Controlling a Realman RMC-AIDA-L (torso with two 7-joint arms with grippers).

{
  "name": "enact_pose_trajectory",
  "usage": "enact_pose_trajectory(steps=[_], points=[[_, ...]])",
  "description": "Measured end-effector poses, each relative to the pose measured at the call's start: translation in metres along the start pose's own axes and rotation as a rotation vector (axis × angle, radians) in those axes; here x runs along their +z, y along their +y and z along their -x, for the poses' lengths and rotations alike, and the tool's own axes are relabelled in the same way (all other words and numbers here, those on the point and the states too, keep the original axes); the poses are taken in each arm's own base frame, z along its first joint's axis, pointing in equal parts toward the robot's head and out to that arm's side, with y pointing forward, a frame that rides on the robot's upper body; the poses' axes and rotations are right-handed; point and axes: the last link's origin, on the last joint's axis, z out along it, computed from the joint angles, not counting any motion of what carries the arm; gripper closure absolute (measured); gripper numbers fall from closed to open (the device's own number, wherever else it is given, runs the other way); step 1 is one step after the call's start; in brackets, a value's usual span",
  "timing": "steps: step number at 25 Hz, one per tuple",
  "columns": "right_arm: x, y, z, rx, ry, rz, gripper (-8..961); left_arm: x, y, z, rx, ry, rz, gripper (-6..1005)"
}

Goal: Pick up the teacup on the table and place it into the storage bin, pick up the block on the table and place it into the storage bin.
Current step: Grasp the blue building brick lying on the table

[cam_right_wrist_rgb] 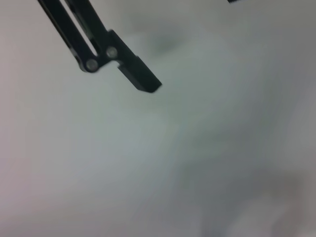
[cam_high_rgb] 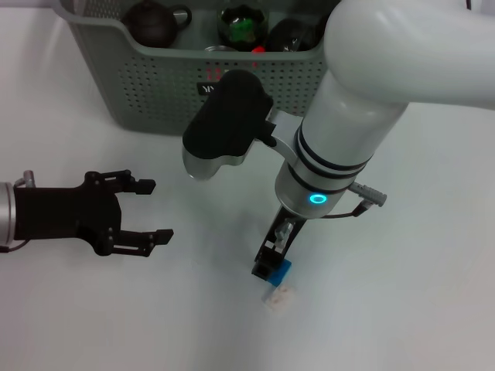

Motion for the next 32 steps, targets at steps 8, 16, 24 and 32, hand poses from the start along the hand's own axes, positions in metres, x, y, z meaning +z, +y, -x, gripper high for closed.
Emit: enact_pose_trajectory(steps=[8,16,24,32], points=[[-0.0002,0.0017,0.0019,-0.018,-0.009,0.004,360,-0.0001,-0.0005,-0.0003,0.002,0.0,-0.001,126],[0.0008,0.0031,-0.0002,-0.028,0.005,0.006,360,0.0004,-0.0001,-0.0004,0.002,0.001,0.0,126],[0.0046,0.007,-0.0022,-0.05,0.022,0.0,361,0.0003,-0.0002,-0.0004,0.002,0.001,0.0,126],[0.0067,0.0069,-0.0042,-0.051,0.03,-0.002,389,0.0008,0.0002,-0.0003,0.001,0.002,0.001,125]])
